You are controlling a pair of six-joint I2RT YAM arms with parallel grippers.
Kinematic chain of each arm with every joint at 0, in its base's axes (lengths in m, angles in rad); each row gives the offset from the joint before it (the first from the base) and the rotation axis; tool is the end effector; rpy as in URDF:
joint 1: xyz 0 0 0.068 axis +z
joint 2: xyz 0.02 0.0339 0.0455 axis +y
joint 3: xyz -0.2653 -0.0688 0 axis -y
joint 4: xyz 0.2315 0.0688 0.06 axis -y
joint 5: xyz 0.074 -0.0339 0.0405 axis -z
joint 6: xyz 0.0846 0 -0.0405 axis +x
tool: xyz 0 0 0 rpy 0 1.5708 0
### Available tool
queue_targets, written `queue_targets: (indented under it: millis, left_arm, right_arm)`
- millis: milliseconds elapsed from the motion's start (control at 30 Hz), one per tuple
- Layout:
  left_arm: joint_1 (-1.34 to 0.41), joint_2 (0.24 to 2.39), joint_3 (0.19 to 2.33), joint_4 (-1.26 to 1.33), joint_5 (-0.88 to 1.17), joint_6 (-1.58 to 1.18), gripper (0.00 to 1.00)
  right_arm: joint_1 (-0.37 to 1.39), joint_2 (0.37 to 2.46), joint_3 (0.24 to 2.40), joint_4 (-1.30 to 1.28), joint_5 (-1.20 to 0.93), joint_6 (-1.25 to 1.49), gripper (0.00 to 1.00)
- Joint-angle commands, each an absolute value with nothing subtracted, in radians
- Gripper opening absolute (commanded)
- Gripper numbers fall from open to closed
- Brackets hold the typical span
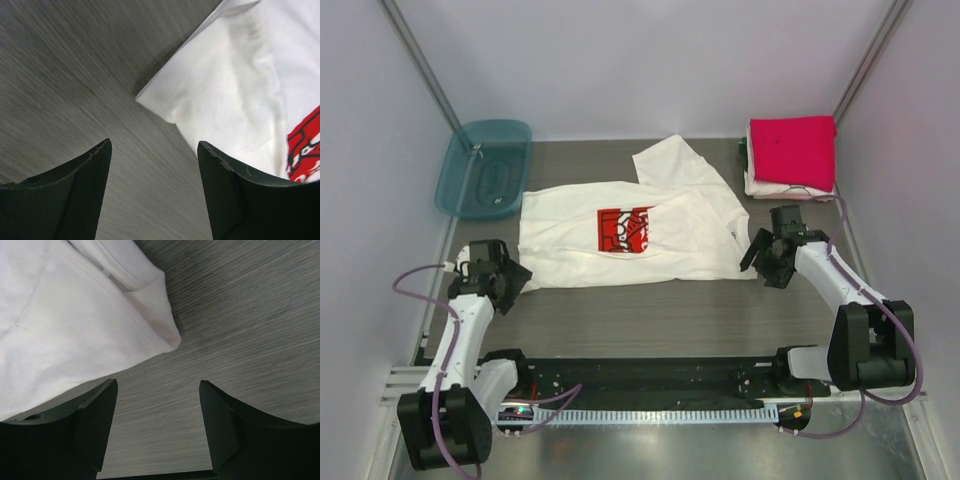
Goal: Fold and stack the t-shirts
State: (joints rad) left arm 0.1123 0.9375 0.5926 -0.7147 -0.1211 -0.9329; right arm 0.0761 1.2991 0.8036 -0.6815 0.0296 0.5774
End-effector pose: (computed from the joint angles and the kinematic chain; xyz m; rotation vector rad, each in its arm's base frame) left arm 0.1762 0.0302 0.1678 -1.3452 2.2521 -0.1276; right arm 0.2413 0.0159 0.1654 0.6915 2.6678 0.1378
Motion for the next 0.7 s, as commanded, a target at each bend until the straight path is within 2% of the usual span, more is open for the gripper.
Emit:
queue_targets:
  millis: [0, 200, 333, 533, 600, 667]
  left_arm:
    - [0.121, 0.87, 0.569, -0.554, -0.202, -1.0, 0.71]
    - [0.12, 0.877, 0.509, -0.489, -0.222, -1.031, 0.7]
    - [0.121, 0.917, 0.463, -0.433, -0.238, -1.049, 0.69]
    - [0.121, 1.012, 0.433, -0.324, -0.229, -1.083, 0.6]
    - [0.121, 1.057, 0.437, -0.298, -0.226, -1.094, 0.57]
    - [0.121, 1.08, 0.437, -0.279, -0.221, -1.101, 0.55]
  right_arm:
    - [0.012, 1.321, 0.758, -0.546, -0.115, 0.562, 0.71]
    - [-0.029, 1.41, 0.727, -0.44, -0.147, 0.561, 0.67]
    - [-0.031, 1.463, 0.719, -0.391, -0.153, 0.563, 0.61]
    - [-0.037, 1.502, 0.722, -0.376, -0.15, 0.563, 0.33]
    - [-0.04, 1.503, 0.729, -0.377, -0.152, 0.569, 0.21]
    - [-0.04, 1.5, 0.73, -0.38, -0.152, 0.574, 0.19]
